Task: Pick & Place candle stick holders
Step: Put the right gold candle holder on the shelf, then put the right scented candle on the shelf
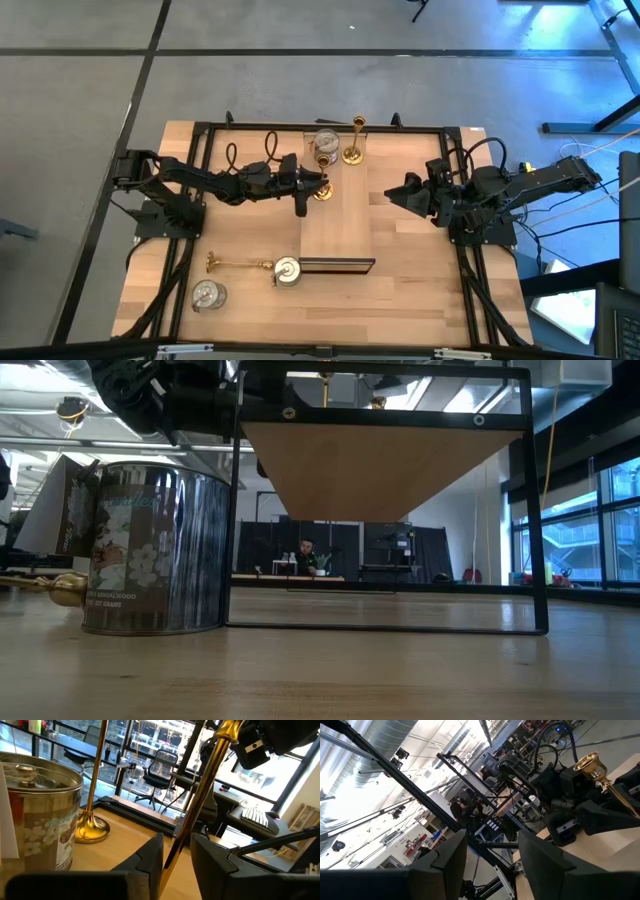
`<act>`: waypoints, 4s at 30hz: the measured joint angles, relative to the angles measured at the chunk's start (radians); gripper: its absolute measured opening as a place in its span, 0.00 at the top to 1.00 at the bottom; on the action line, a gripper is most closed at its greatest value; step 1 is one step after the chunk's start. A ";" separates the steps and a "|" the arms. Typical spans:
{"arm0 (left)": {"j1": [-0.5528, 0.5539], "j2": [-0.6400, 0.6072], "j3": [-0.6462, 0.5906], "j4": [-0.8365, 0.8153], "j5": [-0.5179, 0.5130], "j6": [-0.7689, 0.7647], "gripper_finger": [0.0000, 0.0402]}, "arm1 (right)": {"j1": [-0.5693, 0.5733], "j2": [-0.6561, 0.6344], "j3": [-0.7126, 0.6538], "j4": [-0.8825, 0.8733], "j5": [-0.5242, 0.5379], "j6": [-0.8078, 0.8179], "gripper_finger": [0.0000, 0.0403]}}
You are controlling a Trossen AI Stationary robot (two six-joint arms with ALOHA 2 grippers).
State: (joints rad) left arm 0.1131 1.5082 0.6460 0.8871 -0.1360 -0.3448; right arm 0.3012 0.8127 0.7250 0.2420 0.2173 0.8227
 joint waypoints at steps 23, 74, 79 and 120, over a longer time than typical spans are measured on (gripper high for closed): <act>-0.027 0.000 0.000 0.003 -0.095 -0.010 0.75 | 0.000 0.000 0.000 0.000 0.000 0.000 0.55; -0.161 -0.425 0.000 -0.695 -0.001 -0.425 0.57 | 0.001 0.000 0.000 -0.023 -0.130 0.001 0.55; -0.252 -0.425 0.000 -0.650 0.100 -0.550 0.57 | 0.006 0.000 0.000 -0.023 -0.285 0.051 0.55; -0.719 0.120 0.770 -1.694 -0.203 -1.074 0.75 | 0.232 0.000 0.000 -0.083 -0.359 -0.045 0.55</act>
State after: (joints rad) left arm -0.6056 1.6278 1.4157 -0.8072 -0.3388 -1.4192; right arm 0.5331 0.8127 0.7246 0.1589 -0.1421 0.7773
